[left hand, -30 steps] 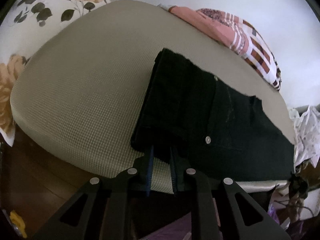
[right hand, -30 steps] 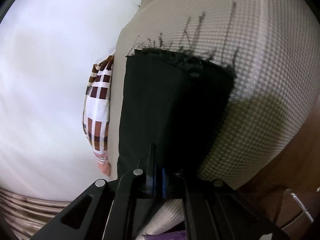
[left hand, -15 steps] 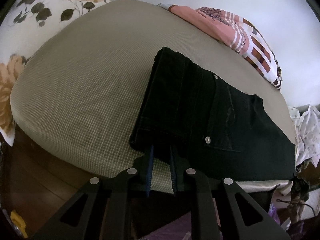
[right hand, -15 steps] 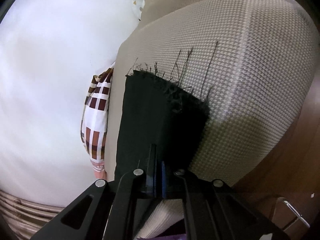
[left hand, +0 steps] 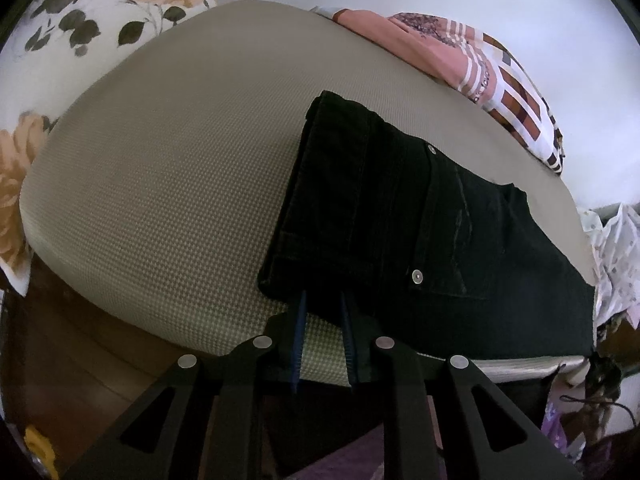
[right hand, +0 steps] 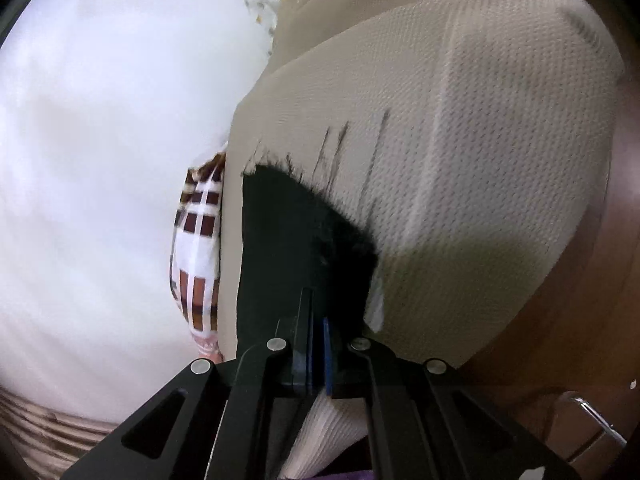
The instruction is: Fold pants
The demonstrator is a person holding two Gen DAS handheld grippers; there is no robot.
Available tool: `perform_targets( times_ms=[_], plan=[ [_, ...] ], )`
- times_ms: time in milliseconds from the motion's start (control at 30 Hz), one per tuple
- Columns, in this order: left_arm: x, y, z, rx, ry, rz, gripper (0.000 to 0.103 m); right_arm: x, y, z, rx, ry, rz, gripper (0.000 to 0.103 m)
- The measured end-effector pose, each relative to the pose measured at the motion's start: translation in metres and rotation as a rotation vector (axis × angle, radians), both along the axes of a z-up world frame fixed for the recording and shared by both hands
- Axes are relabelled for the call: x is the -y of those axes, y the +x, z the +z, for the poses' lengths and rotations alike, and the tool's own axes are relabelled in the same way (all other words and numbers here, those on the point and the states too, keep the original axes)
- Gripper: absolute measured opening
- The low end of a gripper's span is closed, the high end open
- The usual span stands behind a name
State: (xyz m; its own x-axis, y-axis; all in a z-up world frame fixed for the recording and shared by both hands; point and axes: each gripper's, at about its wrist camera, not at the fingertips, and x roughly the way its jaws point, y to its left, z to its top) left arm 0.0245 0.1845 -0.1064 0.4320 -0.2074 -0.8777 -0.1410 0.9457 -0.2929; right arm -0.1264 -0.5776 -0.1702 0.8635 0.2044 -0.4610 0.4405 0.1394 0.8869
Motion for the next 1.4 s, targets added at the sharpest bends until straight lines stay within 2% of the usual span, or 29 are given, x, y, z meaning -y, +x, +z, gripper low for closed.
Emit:
perform_targets(
  times_ms=[100, 233, 267, 333, 367, 433, 500, 567, 633, 667, 733, 800, 933, 1067, 1133, 1267, 1400],
  plan=[
    [0.0, -0.001, 0.0, 0.006, -0.004, 0.0, 0.019, 0.002, 0.001, 0.006, -0.016, -0.051, 0.009, 0.003],
    [0.0, -0.004, 0.002, 0.022, -0.01, -0.006, 0.022, 0.018, -0.01, 0.007, -0.026, -0.082, -0.043, 0.003],
    [0.0, -0.006, 0.003, 0.027, -0.009, -0.007, 0.023, 0.021, -0.012, 0.011, -0.038, -0.11, -0.053, 0.003],
    [0.001, -0.007, 0.004, 0.032, 0.002, -0.004, 0.027, 0.029, -0.018, 0.025, -0.099, -0.217, -0.083, 0.012],
    [0.001, -0.008, 0.006, 0.034, 0.005, -0.001, 0.03, 0.032, -0.022, 0.031, -0.112, -0.241, -0.101, 0.012],
    [0.002, -0.009, 0.01, 0.047, 0.009, 0.004, 0.032, 0.036, -0.03, 0.046, -0.049, -0.24, -0.126, 0.012],
    [0.001, -0.012, 0.018, 0.078, 0.031, 0.02, 0.034, 0.029, -0.023, 0.061, 0.0, -0.255, -0.097, 0.012],
    [0.0, -0.015, 0.028, 0.113, 0.084, 0.047, 0.036, 0.014, -0.01, 0.073, 0.064, -0.253, -0.016, 0.013],
    [-0.003, -0.018, 0.036, 0.144, 0.123, 0.075, 0.038, -0.007, 0.008, 0.082, 0.12, -0.236, 0.062, 0.018],
    [-0.006, -0.02, 0.04, 0.166, 0.132, 0.092, 0.043, -0.019, 0.019, 0.086, 0.14, -0.234, 0.104, 0.023],
    [-0.009, -0.022, 0.046, 0.188, 0.116, 0.107, 0.054, -0.047, 0.04, 0.094, 0.164, -0.24, 0.2, 0.029],
    [-0.009, -0.024, 0.049, 0.206, 0.078, 0.098, 0.055, -0.087, 0.068, 0.105, 0.176, -0.274, 0.341, 0.033],
    [0.006, -0.021, 0.049, 0.204, 0.054, 0.046, 0.055, -0.169, 0.111, 0.122, 0.226, -0.335, 0.589, 0.033],
    [0.03, -0.014, 0.042, 0.182, 0.019, -0.022, 0.055, -0.271, 0.164, 0.144, 0.271, -0.501, 0.906, 0.033],
    [0.041, -0.012, 0.039, 0.179, 0.043, -0.056, 0.055, -0.323, 0.196, 0.152, 0.3, -0.607, 1.049, 0.033],
    [0.058, -0.009, 0.028, 0.165, 0.107, -0.121, 0.055, -0.376, 0.251, 0.149, 0.307, -0.722, 1.202, 0.034],
    [0.059, -0.005, 0.021, 0.145, 0.124, -0.126, 0.055, -0.402, 0.285, 0.133, 0.277, -0.759, 1.289, 0.034]
  ],
)
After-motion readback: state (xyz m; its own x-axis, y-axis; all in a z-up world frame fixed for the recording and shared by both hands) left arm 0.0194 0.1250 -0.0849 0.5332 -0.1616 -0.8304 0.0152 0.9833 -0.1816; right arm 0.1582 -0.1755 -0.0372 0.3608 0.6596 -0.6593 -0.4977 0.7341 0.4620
